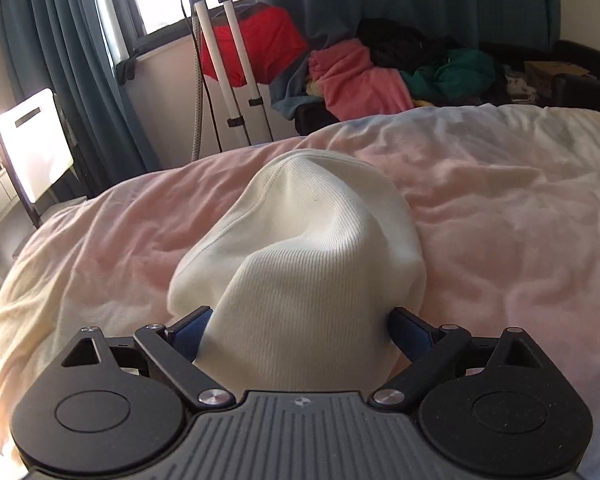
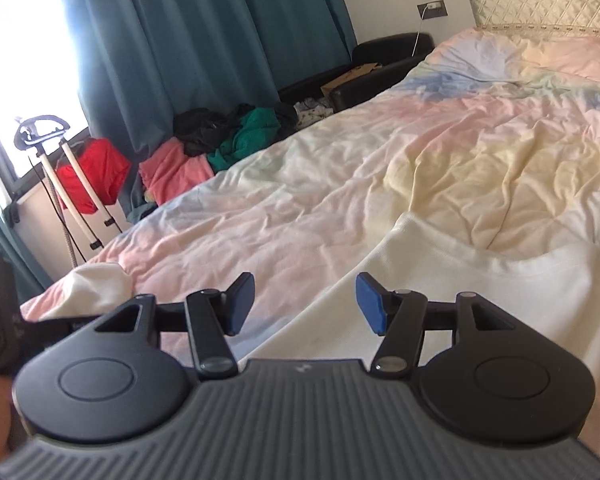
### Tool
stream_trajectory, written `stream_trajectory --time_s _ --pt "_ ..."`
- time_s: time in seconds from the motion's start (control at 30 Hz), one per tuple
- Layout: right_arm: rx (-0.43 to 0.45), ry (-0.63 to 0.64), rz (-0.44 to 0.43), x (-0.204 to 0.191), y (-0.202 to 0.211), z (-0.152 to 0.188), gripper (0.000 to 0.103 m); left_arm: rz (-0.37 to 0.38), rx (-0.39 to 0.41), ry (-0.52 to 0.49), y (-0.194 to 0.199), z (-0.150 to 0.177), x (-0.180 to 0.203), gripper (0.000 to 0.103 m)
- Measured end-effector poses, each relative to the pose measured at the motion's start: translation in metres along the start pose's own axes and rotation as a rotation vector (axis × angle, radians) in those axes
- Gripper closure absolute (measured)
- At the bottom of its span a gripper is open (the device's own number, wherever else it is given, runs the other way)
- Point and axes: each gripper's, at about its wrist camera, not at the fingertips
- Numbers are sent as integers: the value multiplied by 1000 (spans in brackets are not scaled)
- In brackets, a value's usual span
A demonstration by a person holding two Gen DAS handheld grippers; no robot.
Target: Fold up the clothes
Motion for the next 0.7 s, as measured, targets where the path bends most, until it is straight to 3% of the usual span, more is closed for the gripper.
stream_trajectory --time_s 0.07,0.13,0.17,0.3,0.37,0.47,0.57,0.7 --pt "-4 1 8 1 -8 1 44 21 -22 24 -14 -8 -1 34" --pt "-12 -3 18 2 -15 2 44 33 -30 31 -19 -16 -5 81" --pt "-14 -17 17 4 -15 1 44 39 -15 17 -16 -21 -6 87" --pt "8 -44 18 8 -6 0 44 94 53 -16 5 -46 -12 93" --pt "32 -57 33 8 1 -3 44 199 142 -16 34 -69 -18 93" --pt "51 -81 20 6 10 -5 42 372 325 -132 86 -101 -13 93" --pt "83 -63 24 5 16 -7 42 540 429 -234 126 -123 3 92" --pt "88 -91 44 12 15 -10 42 560 450 -344 132 -125 50 90"
Point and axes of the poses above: each gripper's, at about its wrist camera, not at the fingertips, and y roughly against the way its jaws point, x to its right, z to its underside, and after that the axes turned 11 degrees about -z, right-handed
